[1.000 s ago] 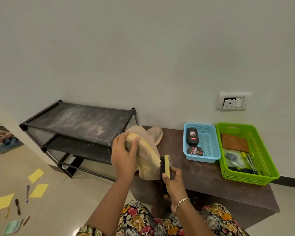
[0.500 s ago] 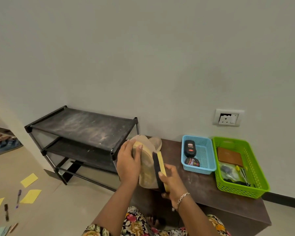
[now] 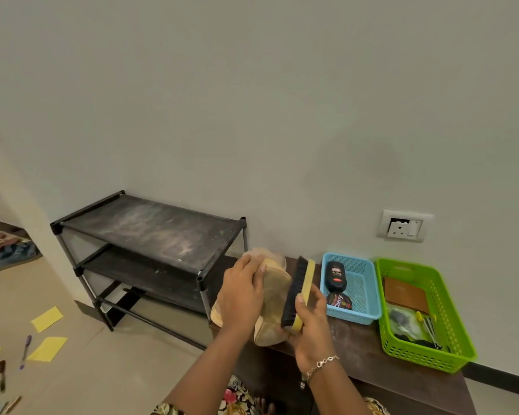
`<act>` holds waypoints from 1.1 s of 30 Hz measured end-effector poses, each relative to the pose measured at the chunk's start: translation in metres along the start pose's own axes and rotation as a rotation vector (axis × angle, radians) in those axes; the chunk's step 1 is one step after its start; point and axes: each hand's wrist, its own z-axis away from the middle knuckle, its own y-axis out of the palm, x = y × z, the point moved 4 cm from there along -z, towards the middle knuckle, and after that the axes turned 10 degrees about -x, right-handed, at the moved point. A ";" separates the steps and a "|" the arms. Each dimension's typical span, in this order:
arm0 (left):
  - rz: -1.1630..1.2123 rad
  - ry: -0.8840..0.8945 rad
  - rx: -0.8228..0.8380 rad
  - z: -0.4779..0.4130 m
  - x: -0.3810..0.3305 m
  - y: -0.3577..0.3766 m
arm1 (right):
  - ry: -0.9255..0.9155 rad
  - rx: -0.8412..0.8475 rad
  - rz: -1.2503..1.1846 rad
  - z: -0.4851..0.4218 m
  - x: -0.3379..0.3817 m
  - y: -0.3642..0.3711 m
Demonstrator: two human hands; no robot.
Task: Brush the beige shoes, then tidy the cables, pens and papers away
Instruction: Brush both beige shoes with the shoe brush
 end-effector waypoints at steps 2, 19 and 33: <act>0.001 0.034 0.057 -0.003 0.001 0.000 | -0.013 -0.025 -0.024 -0.004 0.003 -0.004; -0.090 0.455 0.542 -0.028 0.006 0.001 | -0.088 0.039 0.139 -0.038 0.023 0.004; 0.029 0.315 0.307 -0.026 0.011 0.006 | -0.290 -0.010 0.225 -0.004 -0.002 -0.018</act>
